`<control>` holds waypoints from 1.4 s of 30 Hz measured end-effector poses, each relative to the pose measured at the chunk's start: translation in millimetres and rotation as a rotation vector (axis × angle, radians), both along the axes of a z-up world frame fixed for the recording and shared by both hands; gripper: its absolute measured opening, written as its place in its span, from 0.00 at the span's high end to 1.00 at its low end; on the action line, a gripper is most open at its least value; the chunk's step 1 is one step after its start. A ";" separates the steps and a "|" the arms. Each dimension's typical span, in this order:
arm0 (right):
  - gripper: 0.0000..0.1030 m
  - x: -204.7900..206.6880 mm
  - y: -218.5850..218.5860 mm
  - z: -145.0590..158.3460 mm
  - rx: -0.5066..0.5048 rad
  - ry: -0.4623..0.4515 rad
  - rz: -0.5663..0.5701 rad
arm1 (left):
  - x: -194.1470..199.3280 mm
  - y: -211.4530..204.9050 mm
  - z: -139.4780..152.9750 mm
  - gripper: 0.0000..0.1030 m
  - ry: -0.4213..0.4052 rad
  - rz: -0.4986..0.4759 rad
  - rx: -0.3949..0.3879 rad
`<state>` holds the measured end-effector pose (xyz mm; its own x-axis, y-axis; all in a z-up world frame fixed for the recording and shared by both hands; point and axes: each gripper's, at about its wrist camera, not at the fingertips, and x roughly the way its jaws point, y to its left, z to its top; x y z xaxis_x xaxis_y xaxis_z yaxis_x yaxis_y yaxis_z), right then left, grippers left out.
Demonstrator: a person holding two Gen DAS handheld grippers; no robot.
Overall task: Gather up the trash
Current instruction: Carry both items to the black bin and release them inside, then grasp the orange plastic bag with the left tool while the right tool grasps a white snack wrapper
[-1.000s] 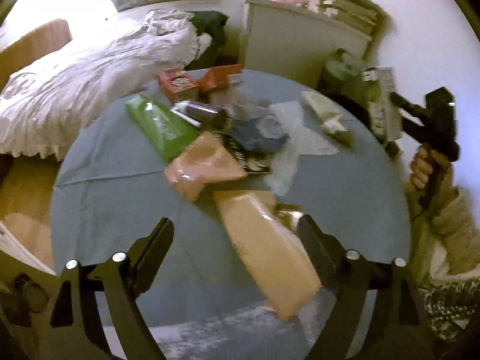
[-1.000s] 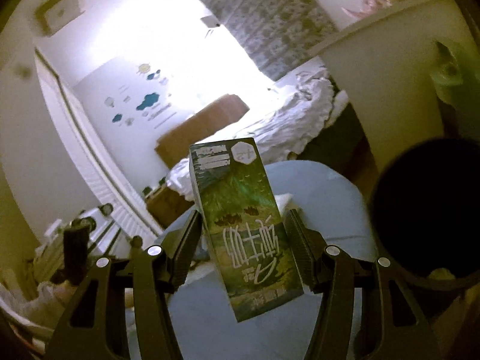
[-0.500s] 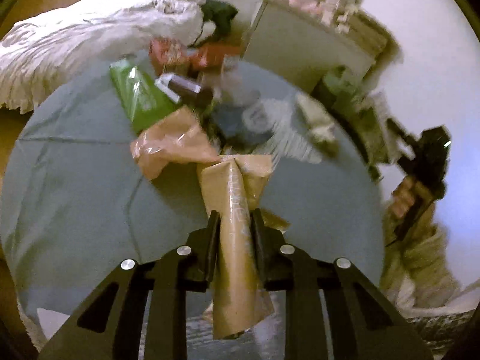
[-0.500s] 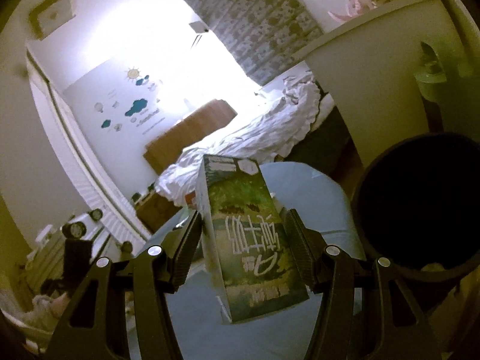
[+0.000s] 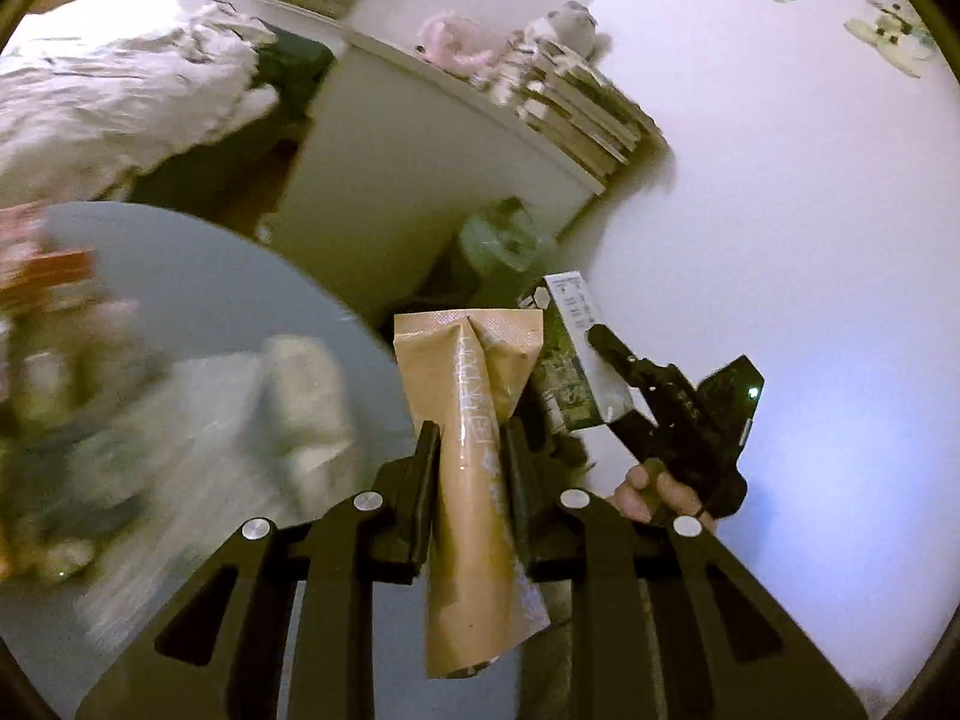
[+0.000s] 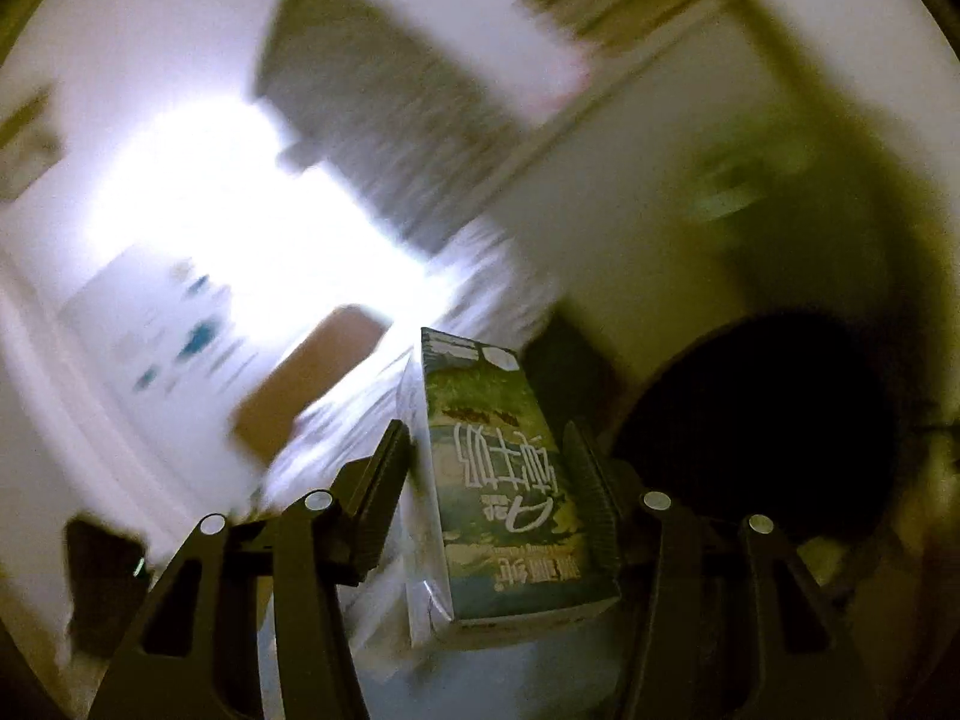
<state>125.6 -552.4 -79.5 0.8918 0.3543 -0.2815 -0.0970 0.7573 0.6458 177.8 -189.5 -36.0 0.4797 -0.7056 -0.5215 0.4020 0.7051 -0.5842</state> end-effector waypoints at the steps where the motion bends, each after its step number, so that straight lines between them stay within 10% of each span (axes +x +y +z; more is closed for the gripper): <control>1: 0.48 7.7 -10.2 -4.1 -0.038 0.038 -0.069 | 11.6 -14.8 -3.0 0.78 0.005 -0.012 0.000; 14: 0.48 61.2 -25.0 -75.9 -0.182 0.368 -0.162 | 103.7 -166.2 -73.3 0.74 0.129 -0.101 0.224; 20: 0.48 67.1 -34.9 -83.7 -0.166 0.398 -0.155 | 104.2 -161.2 -86.1 0.25 0.125 -0.073 0.318; 25: 0.47 59.3 -29.5 -77.4 -0.170 0.387 -0.153 | 92.4 -150.0 -71.7 0.25 0.102 -0.075 0.287; 35: 0.31 41.2 0.1 -57.9 -0.180 0.258 -0.117 | 2.0 -48.1 -7.3 0.21 -0.055 0.031 0.250; 42: 0.23 -1.5 85.3 -12.4 -0.287 0.068 0.154 | -56.2 99.0 -7.7 0.14 -0.097 0.322 0.447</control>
